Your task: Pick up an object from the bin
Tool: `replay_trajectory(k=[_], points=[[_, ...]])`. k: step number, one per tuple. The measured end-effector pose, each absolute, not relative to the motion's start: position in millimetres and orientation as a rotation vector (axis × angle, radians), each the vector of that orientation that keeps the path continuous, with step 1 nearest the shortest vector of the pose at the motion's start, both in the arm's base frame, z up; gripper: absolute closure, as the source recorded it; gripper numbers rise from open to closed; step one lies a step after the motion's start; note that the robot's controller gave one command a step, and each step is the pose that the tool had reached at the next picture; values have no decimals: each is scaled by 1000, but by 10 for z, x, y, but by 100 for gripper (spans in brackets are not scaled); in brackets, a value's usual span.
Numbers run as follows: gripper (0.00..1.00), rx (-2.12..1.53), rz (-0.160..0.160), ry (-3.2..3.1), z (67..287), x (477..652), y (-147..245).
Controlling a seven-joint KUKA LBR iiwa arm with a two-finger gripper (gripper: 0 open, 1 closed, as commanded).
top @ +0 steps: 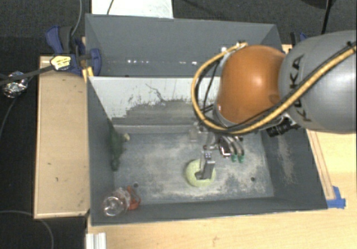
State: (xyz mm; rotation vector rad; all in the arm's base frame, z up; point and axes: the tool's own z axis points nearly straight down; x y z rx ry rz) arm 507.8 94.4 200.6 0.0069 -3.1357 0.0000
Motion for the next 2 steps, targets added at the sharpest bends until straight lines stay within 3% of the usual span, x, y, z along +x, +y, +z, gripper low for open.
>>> replay_trajectory(k=[1,2], points=[[0,1,-2,-3144,2048,5096,939],[0,35,-6,-3154,1768,5109,807]])
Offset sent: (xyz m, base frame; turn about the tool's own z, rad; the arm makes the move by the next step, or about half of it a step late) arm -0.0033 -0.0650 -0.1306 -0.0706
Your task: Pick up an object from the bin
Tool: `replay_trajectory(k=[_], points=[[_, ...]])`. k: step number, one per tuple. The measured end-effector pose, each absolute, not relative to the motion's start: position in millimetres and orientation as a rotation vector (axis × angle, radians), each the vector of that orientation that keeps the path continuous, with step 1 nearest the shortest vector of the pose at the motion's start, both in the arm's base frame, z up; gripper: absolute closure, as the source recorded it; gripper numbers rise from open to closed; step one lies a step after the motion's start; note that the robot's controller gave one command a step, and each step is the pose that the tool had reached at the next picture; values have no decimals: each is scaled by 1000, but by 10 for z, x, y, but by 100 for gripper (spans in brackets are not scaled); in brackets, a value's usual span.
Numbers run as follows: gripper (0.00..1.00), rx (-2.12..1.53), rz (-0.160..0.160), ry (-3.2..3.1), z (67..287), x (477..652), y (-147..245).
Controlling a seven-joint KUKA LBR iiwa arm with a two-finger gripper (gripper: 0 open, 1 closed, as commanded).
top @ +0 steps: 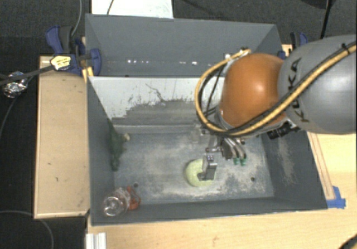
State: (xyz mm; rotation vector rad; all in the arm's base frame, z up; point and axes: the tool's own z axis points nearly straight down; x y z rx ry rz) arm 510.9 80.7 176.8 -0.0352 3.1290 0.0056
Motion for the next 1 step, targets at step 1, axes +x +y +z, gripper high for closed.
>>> replay_trajectory(k=[1], points=[[0,-177,2,3137,1534,4917,362]])
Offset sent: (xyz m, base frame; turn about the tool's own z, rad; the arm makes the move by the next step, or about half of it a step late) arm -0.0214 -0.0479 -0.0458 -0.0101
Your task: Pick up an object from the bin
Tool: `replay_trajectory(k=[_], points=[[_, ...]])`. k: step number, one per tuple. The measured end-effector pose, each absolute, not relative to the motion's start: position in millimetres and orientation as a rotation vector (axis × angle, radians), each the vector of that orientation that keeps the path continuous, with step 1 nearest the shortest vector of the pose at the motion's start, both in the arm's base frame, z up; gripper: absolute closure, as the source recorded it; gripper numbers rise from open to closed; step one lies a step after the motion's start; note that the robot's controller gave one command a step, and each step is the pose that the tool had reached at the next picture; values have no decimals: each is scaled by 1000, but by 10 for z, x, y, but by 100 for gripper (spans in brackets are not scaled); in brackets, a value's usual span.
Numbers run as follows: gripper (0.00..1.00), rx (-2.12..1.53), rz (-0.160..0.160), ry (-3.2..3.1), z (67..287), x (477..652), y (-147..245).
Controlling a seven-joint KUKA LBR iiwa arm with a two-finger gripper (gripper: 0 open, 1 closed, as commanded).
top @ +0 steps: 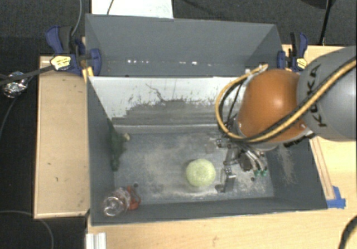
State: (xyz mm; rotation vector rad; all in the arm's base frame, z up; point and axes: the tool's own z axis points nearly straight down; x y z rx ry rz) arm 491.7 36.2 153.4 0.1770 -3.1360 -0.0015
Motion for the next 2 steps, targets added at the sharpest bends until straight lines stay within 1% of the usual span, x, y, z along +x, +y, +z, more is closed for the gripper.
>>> replay_trajectory(k=[1,2], points=[[0,59,-6,-3153,1343,4904,331],[0,347,-3,-3129,819,4822,585]])
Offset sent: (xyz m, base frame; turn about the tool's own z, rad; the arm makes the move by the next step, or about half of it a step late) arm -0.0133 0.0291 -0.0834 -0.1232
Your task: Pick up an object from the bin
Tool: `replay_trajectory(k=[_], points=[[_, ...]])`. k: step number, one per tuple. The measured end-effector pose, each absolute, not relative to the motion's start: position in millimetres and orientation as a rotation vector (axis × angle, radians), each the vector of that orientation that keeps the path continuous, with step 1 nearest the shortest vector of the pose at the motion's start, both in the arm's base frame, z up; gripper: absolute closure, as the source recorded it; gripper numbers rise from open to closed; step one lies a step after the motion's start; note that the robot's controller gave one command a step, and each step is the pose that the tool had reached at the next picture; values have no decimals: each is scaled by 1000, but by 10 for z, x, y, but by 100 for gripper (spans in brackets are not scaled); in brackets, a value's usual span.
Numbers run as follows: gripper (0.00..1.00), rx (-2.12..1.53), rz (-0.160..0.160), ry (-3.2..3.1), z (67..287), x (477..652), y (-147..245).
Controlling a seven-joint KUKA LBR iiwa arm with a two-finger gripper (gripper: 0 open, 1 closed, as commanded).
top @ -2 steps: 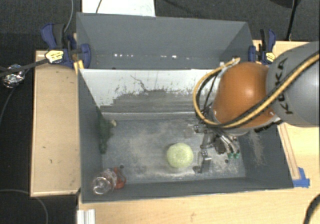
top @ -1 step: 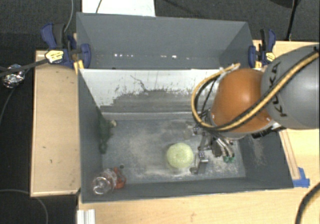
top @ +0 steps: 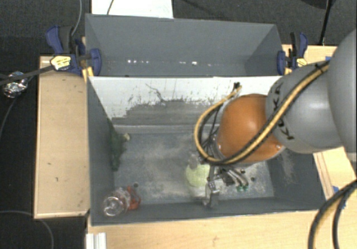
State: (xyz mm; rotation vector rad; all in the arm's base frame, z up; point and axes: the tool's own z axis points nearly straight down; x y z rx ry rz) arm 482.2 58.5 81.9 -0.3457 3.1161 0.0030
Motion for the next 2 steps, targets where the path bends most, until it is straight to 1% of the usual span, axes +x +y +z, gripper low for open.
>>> replay_trajectory(k=[1,2], points=[[100,-24,11,3125,721,4795,603],[100,-23,11,3125,721,4795,602]])
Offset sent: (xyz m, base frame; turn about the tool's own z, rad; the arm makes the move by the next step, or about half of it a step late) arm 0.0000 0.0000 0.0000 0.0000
